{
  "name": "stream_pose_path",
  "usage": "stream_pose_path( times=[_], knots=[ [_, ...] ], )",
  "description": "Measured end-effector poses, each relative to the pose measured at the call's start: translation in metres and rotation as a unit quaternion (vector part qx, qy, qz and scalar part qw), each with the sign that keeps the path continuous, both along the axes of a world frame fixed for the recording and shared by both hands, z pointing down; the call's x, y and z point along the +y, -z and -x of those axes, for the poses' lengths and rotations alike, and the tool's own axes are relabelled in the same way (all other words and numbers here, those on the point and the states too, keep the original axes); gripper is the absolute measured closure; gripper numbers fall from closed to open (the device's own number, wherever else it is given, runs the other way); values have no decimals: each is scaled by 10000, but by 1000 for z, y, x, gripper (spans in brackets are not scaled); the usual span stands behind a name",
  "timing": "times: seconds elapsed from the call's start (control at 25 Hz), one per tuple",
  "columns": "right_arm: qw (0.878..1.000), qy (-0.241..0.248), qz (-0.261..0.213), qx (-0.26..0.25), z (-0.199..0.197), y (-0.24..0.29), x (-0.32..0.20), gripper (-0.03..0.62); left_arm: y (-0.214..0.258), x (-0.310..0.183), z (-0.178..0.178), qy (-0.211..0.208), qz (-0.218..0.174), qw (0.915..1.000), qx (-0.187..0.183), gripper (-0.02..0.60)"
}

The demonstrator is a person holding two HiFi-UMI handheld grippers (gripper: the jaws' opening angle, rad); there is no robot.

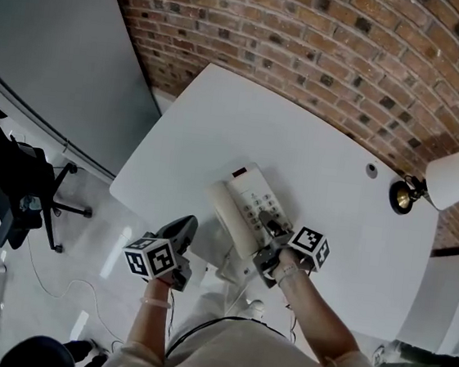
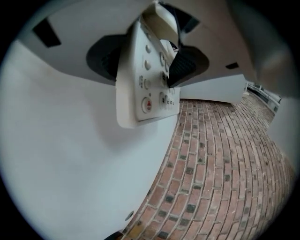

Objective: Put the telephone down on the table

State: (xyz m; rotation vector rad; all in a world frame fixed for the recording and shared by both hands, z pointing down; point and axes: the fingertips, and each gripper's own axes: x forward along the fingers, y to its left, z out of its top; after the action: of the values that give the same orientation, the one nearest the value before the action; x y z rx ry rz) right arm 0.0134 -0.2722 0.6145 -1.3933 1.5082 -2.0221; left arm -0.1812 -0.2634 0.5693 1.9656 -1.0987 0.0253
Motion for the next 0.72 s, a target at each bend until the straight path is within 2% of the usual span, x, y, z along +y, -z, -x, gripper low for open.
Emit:
stream_pose_path(
  times=[0.32,0.72],
  knots=[
    [9979,167,534,317,-6,-11,13,272,5,3,-13,-80,-63,9999,115,575],
    [9965,262,760,228,-6,-12,21,264,7,10,-9,-50,-38,9999,134,575]
  ],
)
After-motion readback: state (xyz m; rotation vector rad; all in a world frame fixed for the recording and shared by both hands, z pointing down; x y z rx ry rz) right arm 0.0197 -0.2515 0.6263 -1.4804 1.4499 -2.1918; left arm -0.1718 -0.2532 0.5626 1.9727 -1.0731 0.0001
